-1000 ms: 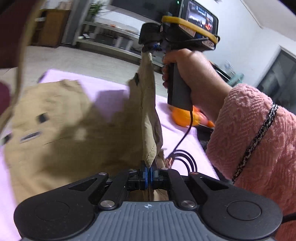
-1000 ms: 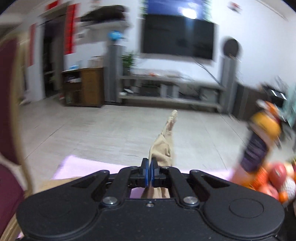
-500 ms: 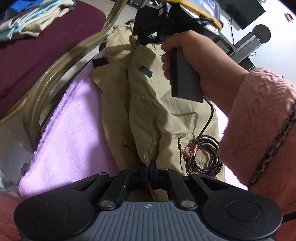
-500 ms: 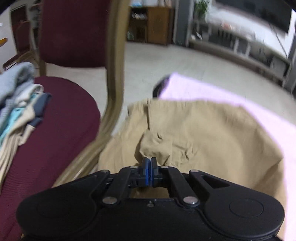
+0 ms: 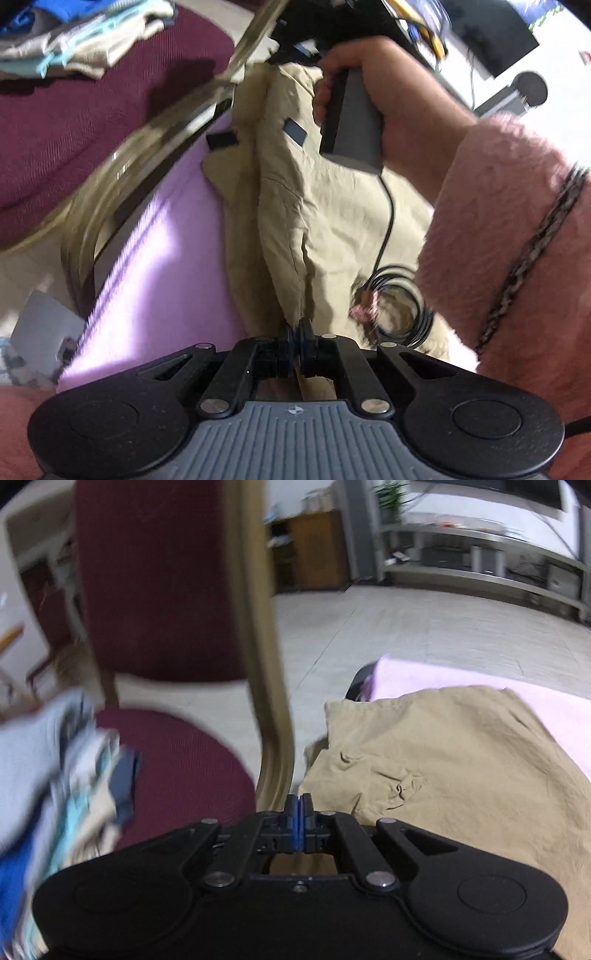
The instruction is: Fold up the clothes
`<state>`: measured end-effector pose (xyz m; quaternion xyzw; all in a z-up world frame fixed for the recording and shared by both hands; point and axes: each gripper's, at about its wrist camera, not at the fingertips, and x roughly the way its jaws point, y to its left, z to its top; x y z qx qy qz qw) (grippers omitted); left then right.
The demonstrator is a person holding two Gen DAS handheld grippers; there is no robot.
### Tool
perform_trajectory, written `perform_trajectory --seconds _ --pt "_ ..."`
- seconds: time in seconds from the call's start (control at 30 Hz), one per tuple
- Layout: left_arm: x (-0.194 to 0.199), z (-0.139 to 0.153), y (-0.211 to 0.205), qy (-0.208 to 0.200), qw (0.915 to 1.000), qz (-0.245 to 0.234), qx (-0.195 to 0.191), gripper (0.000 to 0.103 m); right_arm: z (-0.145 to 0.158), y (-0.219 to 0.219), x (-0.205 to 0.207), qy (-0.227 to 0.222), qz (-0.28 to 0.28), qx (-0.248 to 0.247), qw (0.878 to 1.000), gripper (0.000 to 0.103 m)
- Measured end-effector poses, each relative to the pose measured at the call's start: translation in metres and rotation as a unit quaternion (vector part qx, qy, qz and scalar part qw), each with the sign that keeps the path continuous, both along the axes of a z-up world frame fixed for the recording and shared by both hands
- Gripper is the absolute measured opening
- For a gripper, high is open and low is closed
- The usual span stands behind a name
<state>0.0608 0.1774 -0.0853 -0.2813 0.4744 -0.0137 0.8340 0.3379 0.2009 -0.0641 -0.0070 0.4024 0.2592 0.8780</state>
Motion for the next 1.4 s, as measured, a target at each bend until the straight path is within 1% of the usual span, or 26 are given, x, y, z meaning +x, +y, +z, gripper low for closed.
perform_trajectory --seconds 0.07,0.17,0.33,0.37,0.4,0.43,0.47,0.5,0.57,0.6,0.63,0.7,0.73,0.77,0.87,0.93,0.97,1.03,1.07,1.1,1.13,1.2,1.23,1.3,1.37,1.4 --pt "0.0 0.0 -0.001 0.006 1.0 0.0 0.008 0.004 -0.006 0.004 -0.008 0.007 0.016 -0.013 1.0 0.001" --pt "0.003 0.002 0.003 0.014 0.9999 0.006 0.007 0.004 -0.007 0.005 -0.016 0.014 0.025 -0.017 0.999 0.001" --pt "0.008 0.001 -0.001 0.025 0.9992 0.006 0.03 0.005 0.004 0.005 -0.019 0.04 0.048 -0.007 0.998 0.002" --pt "0.007 0.001 -0.001 0.027 0.9991 0.007 0.031 0.006 0.006 0.003 -0.019 0.047 0.053 -0.005 0.997 0.006" --pt "0.006 0.001 0.0 0.028 0.9992 0.009 0.028 0.007 0.008 0.002 -0.019 0.054 0.058 -0.002 0.997 0.019" --pt "0.004 0.002 0.002 0.028 0.9992 0.009 0.027 0.008 0.01 0.001 -0.018 0.061 0.063 0.001 0.996 0.039" --pt "0.002 0.002 0.002 0.027 0.9992 0.007 0.029 0.008 0.014 -0.002 -0.02 0.062 0.068 0.003 0.996 0.042" --pt "0.0 0.002 -0.002 0.027 0.9988 -0.004 0.04 0.008 0.027 -0.01 -0.026 0.045 0.074 -0.003 0.996 0.043" --pt "-0.004 0.0 -0.016 0.027 0.9962 -0.036 0.074 0.008 0.057 -0.029 -0.038 0.0 0.084 -0.038 0.996 0.046" --pt "-0.007 0.0 -0.023 0.027 0.9941 -0.052 0.091 0.007 0.073 -0.043 -0.044 -0.026 0.09 -0.058 0.994 0.05" --pt "-0.008 -0.001 -0.031 0.026 0.9917 -0.066 0.107 0.005 0.089 -0.057 -0.049 -0.052 0.092 -0.077 0.991 0.057" --pt "-0.009 -0.002 -0.039 0.028 0.9884 -0.079 0.127 0.004 0.118 -0.093 -0.054 -0.101 0.082 -0.106 0.986 0.066" --pt "-0.01 -0.003 -0.042 0.029 0.9867 -0.083 0.136 0.004 0.131 -0.114 -0.057 -0.117 0.073 -0.113 0.984 0.067" --pt "-0.01 -0.004 -0.045 0.03 0.9853 -0.086 0.145 0.004 0.143 -0.134 -0.059 -0.13 0.064 -0.118 0.982 0.067" --pt "-0.015 -0.003 -0.052 0.032 0.9816 -0.084 0.169 0.004 0.166 -0.199 -0.06 -0.15 0.031 -0.119 0.981 0.069" --pt "-0.021 -0.001 -0.055 0.032 0.9789 -0.08 0.185 0.004 0.174 -0.239 -0.063 -0.164 0.014 -0.121 0.979 0.074" --pt "-0.024 0.001 -0.053 0.025 0.9814 -0.069 0.178 0.003 0.176 -0.257 -0.066 -0.17 0.007 -0.123 0.978 0.075" --pt "-0.032 0.007 -0.042 -0.003 0.9891 -0.031 0.144 0.007 0.168 -0.286 -0.071 -0.173 0.0 -0.131 0.976 0.076" --pt "-0.035 0.014 -0.036 -0.024 0.991 -0.008 0.132 0.01 0.16 -0.3 -0.074 -0.167 0.001 -0.13 0.977 0.076" --pt "-0.036 0.022 -0.032 -0.044 0.9905 0.012 0.13 0.021 0.15 -0.313 -0.076 -0.158 0.001 -0.125 0.979 0.076" --pt "-0.031 0.03 -0.029 -0.057 0.9881 0.026 0.141 0.032 0.138 -0.324 -0.078 -0.142 -0.002 -0.113 0.983 0.076" --pt "-0.016 0.044 -0.026 -0.072 0.9821 0.046 0.168 0.034 0.109 -0.339 -0.08 -0.103 -0.004 -0.075 0.992 0.076" --pt "-0.004 0.045 -0.023 -0.071 0.9819 0.051 0.168 0.035 0.094 -0.345 -0.081 -0.081 -0.003 -0.053 0.995 0.076" --pt "0.024 0.041 -0.013 -0.061 0.984 0.062 0.155 0.035 0.067 -0.348 -0.087 -0.037 0.008 -0.001 0.999 0.075" --pt "0.045 0.033 -0.006 -0.045 0.9887 0.076 0.122 0.034 0.044 -0.345 -0.096 0.004 0.029 0.055 0.998 0.063" --pt "0.052 0.028 -0.004 -0.042 0.9899 0.079 0.11 0.035 0.036 -0.341 -0.098 0.031 0.044 0.077 0.996 0.047"
